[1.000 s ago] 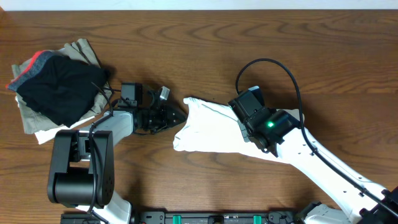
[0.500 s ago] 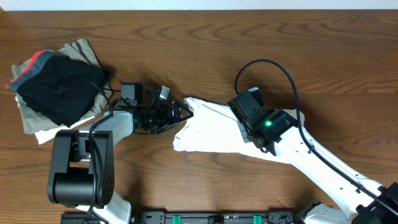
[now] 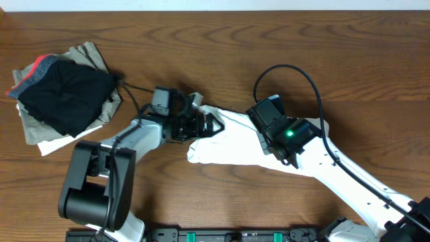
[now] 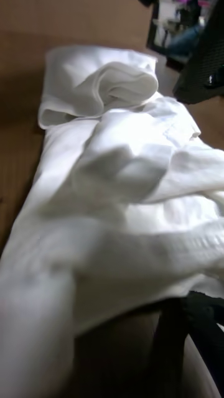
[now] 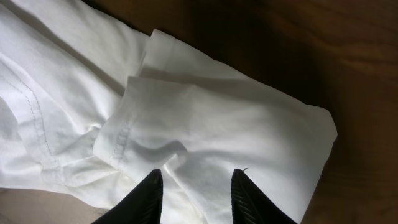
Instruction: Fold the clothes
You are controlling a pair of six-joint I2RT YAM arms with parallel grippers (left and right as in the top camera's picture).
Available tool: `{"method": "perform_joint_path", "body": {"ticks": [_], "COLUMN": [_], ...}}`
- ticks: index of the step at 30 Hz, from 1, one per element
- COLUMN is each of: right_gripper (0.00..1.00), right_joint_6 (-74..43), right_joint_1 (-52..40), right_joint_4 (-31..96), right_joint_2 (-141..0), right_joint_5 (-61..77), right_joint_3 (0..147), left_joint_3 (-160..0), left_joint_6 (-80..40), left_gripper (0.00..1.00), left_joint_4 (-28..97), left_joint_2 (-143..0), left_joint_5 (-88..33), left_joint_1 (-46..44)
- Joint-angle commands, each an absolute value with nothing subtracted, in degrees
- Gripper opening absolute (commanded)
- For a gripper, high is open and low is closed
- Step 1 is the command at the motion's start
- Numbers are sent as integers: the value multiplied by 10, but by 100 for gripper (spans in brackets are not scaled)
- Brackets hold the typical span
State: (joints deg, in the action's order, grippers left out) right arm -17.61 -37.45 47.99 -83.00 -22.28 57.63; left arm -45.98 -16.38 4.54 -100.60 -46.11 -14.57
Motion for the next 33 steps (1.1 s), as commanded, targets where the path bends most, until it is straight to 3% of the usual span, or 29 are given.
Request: {"method": "perform_joint_path", "body": {"ticks": [1, 4, 9, 13, 17, 25, 33], "right_gripper": [35, 35, 34, 35, 35, 35, 34], "right_joint_6": [-184, -184, -184, -184, -185, -199, -200], "right_joint_1": [-369, -369, -369, -369, -369, -363, -268], "right_joint_4": [482, 487, 491, 491, 491, 491, 479], "right_joint_2": [-832, -832, -832, -832, -832, -824, -829], "right_joint_5": [-225, -225, -225, -225, -225, -229, -156], "right_joint_3": [573, 573, 573, 573, 573, 573, 573], "left_joint_3": [-447, -447, -447, -447, -447, -447, -447], "left_joint_6": [-155, -155, -155, -155, -155, -155, -146], "left_gripper": [87, 61, 47, 22, 6, 6, 6], "left_joint_4": [60, 62, 64, 67, 68, 95, 149], "left_joint_2": [-1022, -1022, -1022, -1022, -1022, -1018, -981], "left_joint_5": [-382, -382, -378, -355, -350, -349, -358], "left_joint_1": [-167, -169, -169, -169, -167, -110, -10]}}
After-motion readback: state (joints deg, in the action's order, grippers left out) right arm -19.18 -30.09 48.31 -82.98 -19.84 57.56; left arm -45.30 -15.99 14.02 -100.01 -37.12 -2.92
